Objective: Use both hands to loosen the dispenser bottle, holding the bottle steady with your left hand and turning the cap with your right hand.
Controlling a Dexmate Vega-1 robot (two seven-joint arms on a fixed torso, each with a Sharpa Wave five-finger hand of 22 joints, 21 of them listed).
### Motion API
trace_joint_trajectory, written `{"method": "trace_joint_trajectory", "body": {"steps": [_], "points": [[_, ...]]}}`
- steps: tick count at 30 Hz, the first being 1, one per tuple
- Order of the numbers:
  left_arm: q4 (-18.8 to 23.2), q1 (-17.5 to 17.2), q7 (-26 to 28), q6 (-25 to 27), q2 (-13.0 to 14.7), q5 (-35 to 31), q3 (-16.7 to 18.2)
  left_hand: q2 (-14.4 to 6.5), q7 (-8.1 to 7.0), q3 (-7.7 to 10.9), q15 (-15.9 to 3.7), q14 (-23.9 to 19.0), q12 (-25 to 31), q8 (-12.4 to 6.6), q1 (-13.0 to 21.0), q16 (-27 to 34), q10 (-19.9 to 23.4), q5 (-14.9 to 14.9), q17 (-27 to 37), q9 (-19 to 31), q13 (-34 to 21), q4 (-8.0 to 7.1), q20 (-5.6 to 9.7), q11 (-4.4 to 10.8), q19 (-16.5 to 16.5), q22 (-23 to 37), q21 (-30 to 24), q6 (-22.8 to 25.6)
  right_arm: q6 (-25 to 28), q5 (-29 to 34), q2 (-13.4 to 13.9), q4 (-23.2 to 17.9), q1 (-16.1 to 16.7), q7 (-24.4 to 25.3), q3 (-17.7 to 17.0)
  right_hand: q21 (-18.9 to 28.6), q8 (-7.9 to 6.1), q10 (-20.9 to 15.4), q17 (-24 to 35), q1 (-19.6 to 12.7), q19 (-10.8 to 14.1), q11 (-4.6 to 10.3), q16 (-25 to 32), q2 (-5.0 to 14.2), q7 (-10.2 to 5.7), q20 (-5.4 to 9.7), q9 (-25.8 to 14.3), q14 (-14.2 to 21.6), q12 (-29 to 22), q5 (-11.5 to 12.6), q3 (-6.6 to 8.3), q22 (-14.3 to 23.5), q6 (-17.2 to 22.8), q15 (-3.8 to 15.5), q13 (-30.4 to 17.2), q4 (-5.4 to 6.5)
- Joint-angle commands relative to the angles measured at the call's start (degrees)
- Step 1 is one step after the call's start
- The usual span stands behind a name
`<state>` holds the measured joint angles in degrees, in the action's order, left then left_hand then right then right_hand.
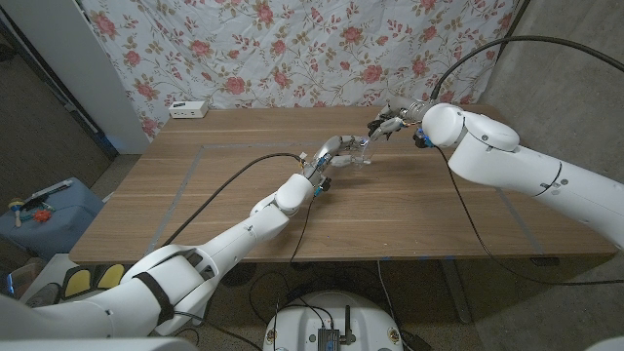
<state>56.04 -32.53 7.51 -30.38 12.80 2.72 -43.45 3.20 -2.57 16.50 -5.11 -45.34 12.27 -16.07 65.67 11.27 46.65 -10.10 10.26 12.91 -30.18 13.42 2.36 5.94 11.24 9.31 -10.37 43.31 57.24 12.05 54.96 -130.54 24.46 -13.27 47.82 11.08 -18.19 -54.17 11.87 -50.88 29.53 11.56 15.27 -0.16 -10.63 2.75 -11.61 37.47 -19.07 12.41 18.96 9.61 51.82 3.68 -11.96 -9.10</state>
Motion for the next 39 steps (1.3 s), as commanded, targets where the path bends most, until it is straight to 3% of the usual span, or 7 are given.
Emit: {"method": "trace_joint_trajectory", "body": {"steps": [1, 13, 14, 27, 39], "points": [[-0.4, 0.1, 0.2, -0.2, -0.1, 0.0, 0.0, -8.3, -1.76, 5.19, -3.30, 0.0, 0.4, -0.41, -7.4, -0.1, 3.5, -0.3, 0.1, 0.1, -0.1, -4.62, 2.04, 2.33, 0.5, 0.1, -0.1, 7.2, -0.6, -0.7, 0.1, 0.5, -0.2, -0.5, -0.8, 0.2, -0.42, -0.7, 0.3, -0.8, 0.6, -0.19, 0.1, 0.15, 0.06, 1.63, -0.1, 0.6, -0.3, 0.0, 0.31, -0.1, 0.9, 9.04, -0.1, -0.05], [-0.9, 0.3, 0.4, -0.5, -0.4, 0.0, 0.0, -8.3, -1.79, 5.18, -3.40, 0.0, 0.4, -0.40, -7.4, -0.1, 3.5, -0.3, 0.1, 0.1, 0.0, -4.59, 2.05, 2.37, 0.5, 0.1, -0.1, 7.2, -0.6, -1.9, 0.4, 0.4, -0.8, -1.7, -1.4, 0.1, -0.49, -1.0, 0.1, -1.0, 0.7, -0.29, -0.2, 0.32, 0.21, 1.95, -0.1, 0.8, -0.2, -0.2, 0.34, -0.1, 1.4, 9.01, -0.1, 0.04], [-0.9, 0.3, 0.5, -0.5, -0.4, -0.1, -0.1, -8.3, -1.83, 5.18, -3.43, 0.0, 0.4, -0.40, -7.4, -0.1, 3.5, -0.3, 0.1, 0.1, -0.1, -4.62, 2.05, 2.34, 0.5, 0.1, -0.1, 7.2, -0.3, -1.8, 0.4, 0.4, -1.0, -1.8, -1.4, 0.0, -0.43, -1.1, 0.1, -1.0, 0.8, -1.48, -0.3, 0.34, 0.22, 1.98, -0.1, 0.8, -0.1, -0.2, 0.27, -0.1, 1.4, 9.01, 0.0, 0.10], [-1.3, 0.4, 0.5, -1.1, -0.6, -0.1, -0.2, -8.3, -1.63, 5.19, -3.48, 0.1, 0.3, -0.38, -7.3, -0.1, 3.5, -0.3, 0.1, 0.1, 0.0, -4.56, 2.04, 2.36, 0.5, 0.1, -0.1, 7.1, 1.0, -2.0, 1.3, -1.0, -2.3, -2.9, -1.0, -0.1, -0.47, -1.4, 0.1, -1.1, 0.9, -0.53, -0.5, 0.45, 0.29, 2.12, -0.1, 0.9, 0.0, -0.3, 0.13, -0.1, 1.8, 9.00, 0.0, 0.23], [-1.0, 0.2, 0.7, -1.3, -0.4, -0.3, -0.1, -8.2, -1.72, 5.16, -3.50, 0.0, 0.4, -0.37, -7.3, 0.0, 3.5, -0.3, 0.1, 0.1, -0.1, -4.54, 2.02, 2.44, 0.5, 0.1, -0.1, 7.1, 2.2, -2.7, 2.1, -2.2, -2.7, -2.9, -1.4, 0.1, -0.50, -1.9, 0.1, -1.1, 2.0, -1.78, -0.5, 0.53, 0.73, 1.96, -0.1, 1.5, 0.1, -0.5, -0.14, -0.2, 2.3, 8.94, 0.0, 0.34]]}}
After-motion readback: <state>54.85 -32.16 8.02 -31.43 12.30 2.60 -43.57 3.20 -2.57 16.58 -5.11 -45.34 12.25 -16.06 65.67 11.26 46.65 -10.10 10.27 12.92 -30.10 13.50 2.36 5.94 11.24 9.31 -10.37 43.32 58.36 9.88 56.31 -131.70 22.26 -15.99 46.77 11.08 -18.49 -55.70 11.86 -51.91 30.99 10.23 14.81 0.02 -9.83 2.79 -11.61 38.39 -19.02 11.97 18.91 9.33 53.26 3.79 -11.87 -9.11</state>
